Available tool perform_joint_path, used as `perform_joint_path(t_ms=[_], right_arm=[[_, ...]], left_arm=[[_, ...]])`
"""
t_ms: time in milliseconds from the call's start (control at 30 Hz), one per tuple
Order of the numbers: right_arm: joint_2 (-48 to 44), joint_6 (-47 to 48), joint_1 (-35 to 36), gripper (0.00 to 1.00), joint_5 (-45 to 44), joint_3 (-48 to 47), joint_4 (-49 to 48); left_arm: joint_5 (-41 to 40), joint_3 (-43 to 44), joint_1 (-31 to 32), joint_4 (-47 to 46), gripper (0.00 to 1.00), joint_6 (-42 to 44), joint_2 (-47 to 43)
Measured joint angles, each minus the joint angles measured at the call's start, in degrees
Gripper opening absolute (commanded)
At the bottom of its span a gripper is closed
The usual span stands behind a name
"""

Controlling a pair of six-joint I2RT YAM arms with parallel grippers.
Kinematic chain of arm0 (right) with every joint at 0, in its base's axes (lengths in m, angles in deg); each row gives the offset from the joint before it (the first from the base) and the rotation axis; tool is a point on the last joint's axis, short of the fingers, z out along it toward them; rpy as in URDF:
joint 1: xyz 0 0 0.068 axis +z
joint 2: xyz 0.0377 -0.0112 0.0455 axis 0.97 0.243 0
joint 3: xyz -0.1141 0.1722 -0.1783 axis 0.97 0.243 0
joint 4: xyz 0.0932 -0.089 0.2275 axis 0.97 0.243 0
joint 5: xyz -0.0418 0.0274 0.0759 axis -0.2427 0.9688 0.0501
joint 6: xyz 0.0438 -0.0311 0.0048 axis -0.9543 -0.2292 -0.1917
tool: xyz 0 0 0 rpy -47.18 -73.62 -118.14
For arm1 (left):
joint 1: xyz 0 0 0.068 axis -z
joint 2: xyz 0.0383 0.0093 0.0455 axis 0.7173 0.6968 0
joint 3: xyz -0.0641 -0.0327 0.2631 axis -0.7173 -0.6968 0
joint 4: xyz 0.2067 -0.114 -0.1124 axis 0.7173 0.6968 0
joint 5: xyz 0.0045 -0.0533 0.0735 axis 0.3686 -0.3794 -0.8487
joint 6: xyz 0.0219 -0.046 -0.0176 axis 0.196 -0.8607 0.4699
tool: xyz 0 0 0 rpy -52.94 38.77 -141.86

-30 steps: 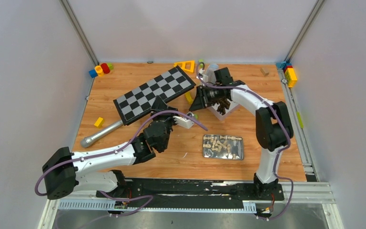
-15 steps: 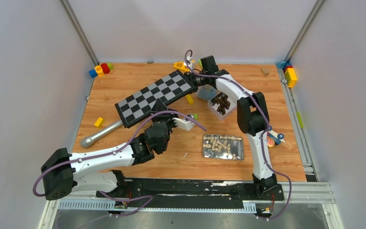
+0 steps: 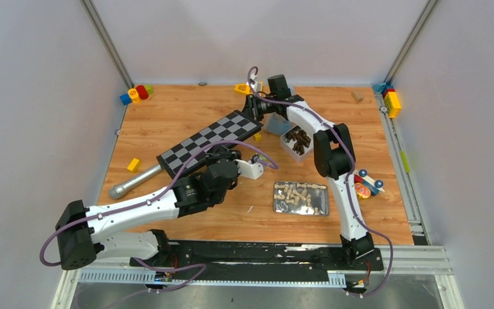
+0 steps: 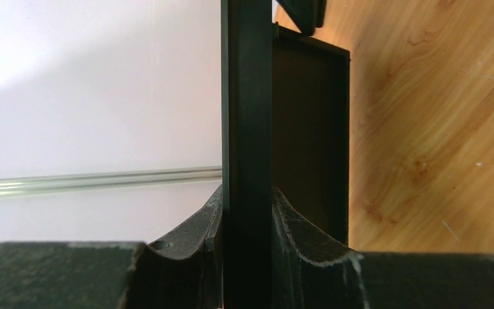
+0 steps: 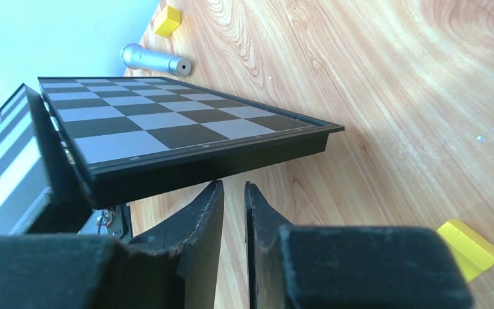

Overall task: Set up the chess pieces on the board
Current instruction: Adjust the chessboard at the center of the board.

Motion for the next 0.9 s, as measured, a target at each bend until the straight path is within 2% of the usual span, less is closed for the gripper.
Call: perform_joint_path(t_ms=[167, 333, 567, 900], right_arm=[[0.72, -1.33, 0.31, 0.19, -0.26, -0.44, -1.73], [0.74, -2.29, 0.94, 0.19, -0.22, -0.13, -2.60], [0.72, -2.25, 1.01, 0.19, -1.51, 4.11, -4.66], [0.15, 2.80, 1.01, 0.21, -4.61, 5.49, -1.33]], left_arm=[[2.21, 0.09, 0.55, 3.76, 0.00, -2.97, 0.11], [3.26, 0.09, 1.38, 3.72, 0.00, -4.46, 0.70], [4.92, 0.76, 2.91, 6.56, 0.00, -8.02, 1.60], [9.55, 1.57, 3.15, 11.65, 0.00, -16.70, 1.99]])
